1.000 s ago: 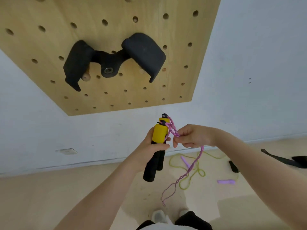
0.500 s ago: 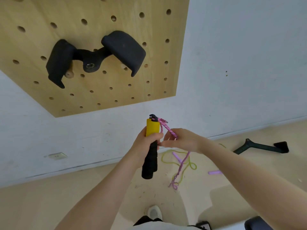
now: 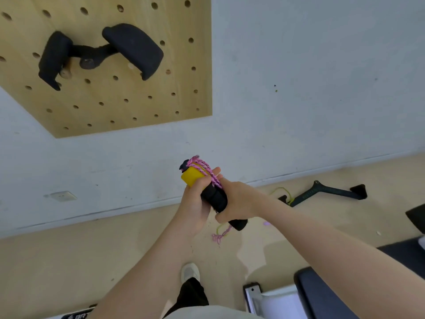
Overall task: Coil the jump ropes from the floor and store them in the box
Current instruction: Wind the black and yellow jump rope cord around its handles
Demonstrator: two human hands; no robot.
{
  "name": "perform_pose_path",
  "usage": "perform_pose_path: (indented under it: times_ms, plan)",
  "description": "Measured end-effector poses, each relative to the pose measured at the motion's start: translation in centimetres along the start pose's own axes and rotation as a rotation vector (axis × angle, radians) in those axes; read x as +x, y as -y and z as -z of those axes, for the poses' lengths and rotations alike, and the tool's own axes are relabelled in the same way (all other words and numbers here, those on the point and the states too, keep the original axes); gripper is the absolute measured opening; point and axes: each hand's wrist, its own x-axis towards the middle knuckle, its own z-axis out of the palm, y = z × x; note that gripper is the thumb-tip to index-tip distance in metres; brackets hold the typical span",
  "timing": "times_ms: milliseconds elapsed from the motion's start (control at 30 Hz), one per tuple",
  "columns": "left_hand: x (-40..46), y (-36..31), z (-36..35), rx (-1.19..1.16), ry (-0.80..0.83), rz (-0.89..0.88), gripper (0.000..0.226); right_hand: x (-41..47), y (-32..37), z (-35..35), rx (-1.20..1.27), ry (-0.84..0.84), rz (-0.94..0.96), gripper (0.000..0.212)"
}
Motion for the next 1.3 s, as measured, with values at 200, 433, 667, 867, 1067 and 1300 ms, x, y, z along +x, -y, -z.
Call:
perform_pose_path:
  times_ms: [200,433,667,867,1067,1300]
  plan:
    - [-4.5,0.9,-1.1,1.158,-0.171,-0.247,0.118,-5.9,-3.6,-0.3,-0.432,-0.028,-0.011,0.049]
    - [-8.4,3.5,-5.5,2.386,0.422,-0.446,0.063,-11.0,-4.2,-3.4,-0.647,-0.01,0.241,0.033]
    - [-8.9,6.2,-6.5,2.325,0.273,-0.424,0.04,-13.2,-5.4,-2.3,-0.569,-0.035,0.231,0.041]
    - [-8.8,5.7,-8.5,2.284,0.504,-0.36,0.022,-14.3,-8.2,4.7,-0.213,0.175,0.106,0.036]
    - [-10.2,4.0,-10.7,1.821,0.429,-0.512,0.02,-15.8,-10.0,5.0,0.499,0.06,0.035,0.029]
    - [-8.4,2.8,-10.9,2.102,-0.06,-0.57,0.024,-14.8,-7.0,-2.0,-0.053,0.029,0.15,0.028]
